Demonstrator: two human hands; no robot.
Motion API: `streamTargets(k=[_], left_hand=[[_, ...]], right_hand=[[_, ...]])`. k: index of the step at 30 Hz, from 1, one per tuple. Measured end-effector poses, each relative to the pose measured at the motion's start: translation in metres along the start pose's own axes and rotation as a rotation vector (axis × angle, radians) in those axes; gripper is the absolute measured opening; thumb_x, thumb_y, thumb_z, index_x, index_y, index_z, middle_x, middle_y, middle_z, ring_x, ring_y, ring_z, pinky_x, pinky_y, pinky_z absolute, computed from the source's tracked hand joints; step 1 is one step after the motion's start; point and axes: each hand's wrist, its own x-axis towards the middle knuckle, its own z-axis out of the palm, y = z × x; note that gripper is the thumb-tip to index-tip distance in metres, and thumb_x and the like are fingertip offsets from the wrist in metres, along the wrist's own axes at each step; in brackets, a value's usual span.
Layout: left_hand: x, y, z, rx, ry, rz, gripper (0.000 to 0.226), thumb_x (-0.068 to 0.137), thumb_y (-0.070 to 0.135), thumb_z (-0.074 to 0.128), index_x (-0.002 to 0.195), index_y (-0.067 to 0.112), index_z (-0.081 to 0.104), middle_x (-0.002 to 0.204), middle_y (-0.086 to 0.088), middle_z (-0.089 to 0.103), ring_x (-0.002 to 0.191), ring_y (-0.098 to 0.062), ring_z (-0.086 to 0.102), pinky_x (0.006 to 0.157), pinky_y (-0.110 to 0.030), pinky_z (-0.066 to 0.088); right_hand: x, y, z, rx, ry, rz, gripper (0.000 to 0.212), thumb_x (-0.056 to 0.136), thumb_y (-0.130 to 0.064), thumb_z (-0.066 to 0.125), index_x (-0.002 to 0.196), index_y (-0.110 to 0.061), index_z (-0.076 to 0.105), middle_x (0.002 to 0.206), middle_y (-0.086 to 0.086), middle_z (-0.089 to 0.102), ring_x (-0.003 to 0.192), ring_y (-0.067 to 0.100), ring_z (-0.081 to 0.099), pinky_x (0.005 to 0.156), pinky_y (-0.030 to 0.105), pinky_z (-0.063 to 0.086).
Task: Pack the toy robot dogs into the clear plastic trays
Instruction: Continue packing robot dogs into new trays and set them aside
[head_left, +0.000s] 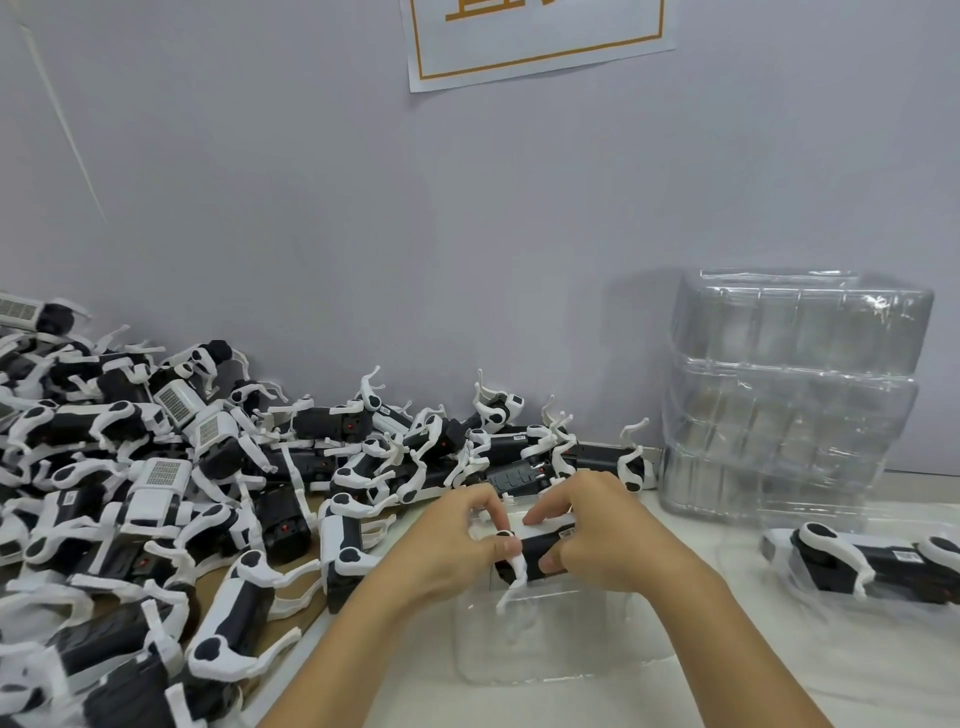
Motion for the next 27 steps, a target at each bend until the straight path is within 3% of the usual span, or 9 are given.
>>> streamTargets(k=[2,5,10,15,18,21,23,25,27], left_hand=[[0.000,0.003,0.002,0.029,0.002,-0.013,0.014,0.089,0.030,0.070,0.087,0.027,0.056,0.117,0.017,0.052,0.110,-0.002,0.045,0.085,-0.026,0.033],[0.000,0.008,0.008,0.022,-0.014,-0.043,0.011,0.091,0.035,0.061,0.093,0.028,0.053,0.122,0.014,0.049,0.109,-0.006,0.046,0.077,-0.025,0.037],[0.000,0.010,0.019,0.038,0.068,-0.037,0.008,0.091,0.034,0.059,0.094,0.029,0.053,0.118,0.009,0.049,0.113,-0.012,0.050,0.086,-0.028,0.042],[0.000,0.009,0.019,0.047,0.091,-0.051,0.005,0.092,0.029,0.054,0.089,0.027,0.051,0.113,0.009,0.049,0.108,-0.011,0.048,0.082,-0.028,0.039],[0.000,0.009,0.019,0.042,0.094,-0.056,0.006,0.093,0.028,0.053,0.089,0.024,0.052,0.114,0.009,0.049,0.108,-0.011,0.048,0.081,-0.027,0.037],[0.001,0.009,0.019,0.024,0.090,-0.059,0.006,0.093,0.027,0.053,0.090,0.023,0.052,0.113,0.010,0.048,0.107,-0.010,0.049,0.084,-0.028,0.044],[0.000,0.008,0.019,0.026,0.087,-0.057,0.006,0.093,0.027,0.053,0.089,0.023,0.052,0.113,0.010,0.048,0.108,-0.011,0.048,0.087,-0.030,0.045],[0.000,0.008,0.019,0.030,0.076,-0.047,0.007,0.093,0.028,0.053,0.088,0.025,0.051,0.112,0.011,0.048,0.106,-0.011,0.049,0.082,-0.028,0.044],[0.000,0.007,0.017,0.035,0.061,-0.036,0.009,0.093,0.031,0.054,0.087,0.027,0.048,0.111,0.011,0.047,0.101,-0.012,0.050,0.074,-0.025,0.041]], right_hand=[[0.000,0.000,0.000,-0.007,0.004,-0.004,0.044,0.070,-0.023,0.084,0.110,-0.035,0.071,0.122,-0.013,0.061,0.115,0.009,0.054,0.094,0.029,0.048],[0.001,0.000,0.000,-0.009,0.005,-0.008,0.043,0.071,-0.023,0.083,0.111,-0.035,0.071,0.121,-0.013,0.062,0.116,0.008,0.054,0.094,0.030,0.049],[0.002,0.000,-0.001,0.014,-0.025,-0.005,0.043,0.071,-0.024,0.083,0.110,-0.036,0.071,0.121,-0.011,0.062,0.112,0.009,0.058,0.092,0.032,0.052],[-0.003,0.001,-0.016,0.007,-0.029,-0.002,0.038,0.076,-0.024,0.083,0.104,-0.044,0.067,0.109,-0.014,0.057,0.098,0.002,0.053,0.076,0.017,0.045],[-0.012,0.007,-0.041,-0.062,-0.024,0.076,0.035,0.073,-0.039,0.083,0.100,-0.047,0.063,0.104,-0.016,0.053,0.096,0.003,0.051,0.091,0.027,0.044],[-0.021,0.012,-0.062,-0.088,-0.112,0.160,0.036,0.070,-0.051,0.082,0.098,-0.040,0.064,0.099,-0.016,0.057,0.089,0.002,0.057,0.074,0.021,0.046],[-0.022,0.009,-0.063,-0.112,-0.126,0.150,0.023,0.074,-0.047,0.080,0.089,-0.033,0.070,0.091,-0.012,0.067,0.079,0.003,0.062,0.062,0.018,0.046],[-0.020,0.005,-0.060,-0.138,-0.081,0.125,0.011,0.078,-0.036,0.075,0.076,-0.026,0.073,0.081,-0.005,0.073,0.073,0.011,0.066,0.061,0.023,0.053],[-0.018,0.003,-0.057,-0.130,-0.033,0.115,0.010,0.079,-0.030,0.074,0.076,-0.021,0.075,0.077,-0.002,0.074,0.075,0.015,0.069,0.069,0.029,0.058]])
